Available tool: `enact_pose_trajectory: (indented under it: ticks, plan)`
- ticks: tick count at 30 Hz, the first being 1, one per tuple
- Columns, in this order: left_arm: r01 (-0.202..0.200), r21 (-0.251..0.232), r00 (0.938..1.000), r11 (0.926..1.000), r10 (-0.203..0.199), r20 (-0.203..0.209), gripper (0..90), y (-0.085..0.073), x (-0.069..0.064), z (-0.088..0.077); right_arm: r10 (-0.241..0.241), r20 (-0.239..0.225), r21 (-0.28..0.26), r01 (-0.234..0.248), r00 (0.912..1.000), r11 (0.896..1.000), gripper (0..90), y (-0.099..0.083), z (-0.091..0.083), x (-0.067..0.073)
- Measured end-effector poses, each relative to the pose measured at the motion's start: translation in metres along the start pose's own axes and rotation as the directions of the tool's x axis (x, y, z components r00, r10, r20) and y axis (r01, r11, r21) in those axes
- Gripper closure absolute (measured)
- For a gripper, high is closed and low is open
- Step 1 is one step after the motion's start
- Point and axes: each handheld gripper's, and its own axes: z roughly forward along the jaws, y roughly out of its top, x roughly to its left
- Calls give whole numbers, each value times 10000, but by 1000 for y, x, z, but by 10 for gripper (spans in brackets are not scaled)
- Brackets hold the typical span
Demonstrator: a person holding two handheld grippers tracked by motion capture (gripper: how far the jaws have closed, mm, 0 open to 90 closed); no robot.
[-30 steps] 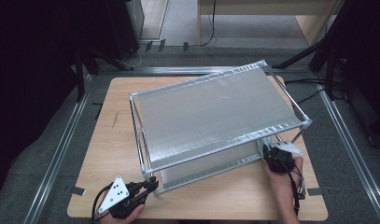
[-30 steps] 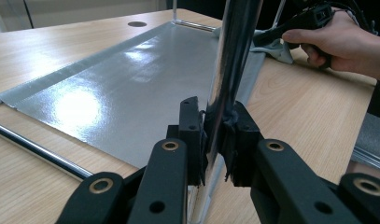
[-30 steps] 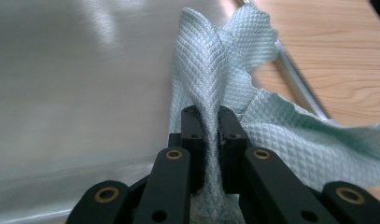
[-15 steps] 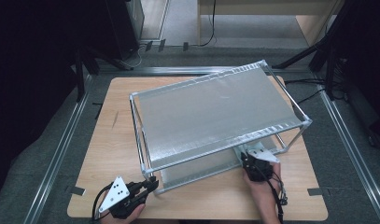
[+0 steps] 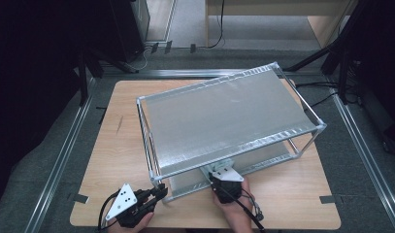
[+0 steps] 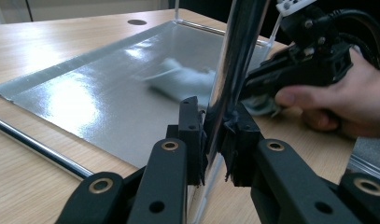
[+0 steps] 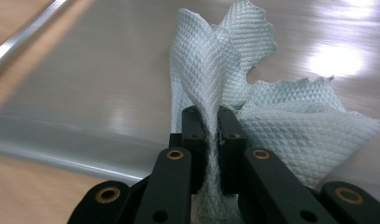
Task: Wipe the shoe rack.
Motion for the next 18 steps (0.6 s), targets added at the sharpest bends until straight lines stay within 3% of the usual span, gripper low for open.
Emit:
enact_pose_trajectory:
  ticks: [7, 11, 14, 17, 18]
  plan:
    - [-82, 19, 9999, 10000, 82, 104, 792, 0, -7, 4, -474, -1088, 33, 480, 9929, 9988, 845, 3, 7, 42]
    - [-177, 39, 9997, 9998, 177, 150, 793, 0, -10, 6, -745, -2091, 2, 762, 9750, 9971, 844, 3, 8, 65]
    - [-242, 51, 9996, 9997, 241, 150, 794, 0, -10, 6, -950, -2258, -17, 971, 9695, 9953, 844, 4, 8, 75]
    - [-285, 75, 9994, 9996, 284, 187, 794, 0, -10, 5, -1139, -2246, -19, 1165, 9678, 9932, 844, 5, 8, 69]
    - [-309, 94, 9994, 9995, 307, 175, 795, 0, -10, 5, -1109, -2094, 12, 1137, 9715, 9935, 844, 5, 8, 66]
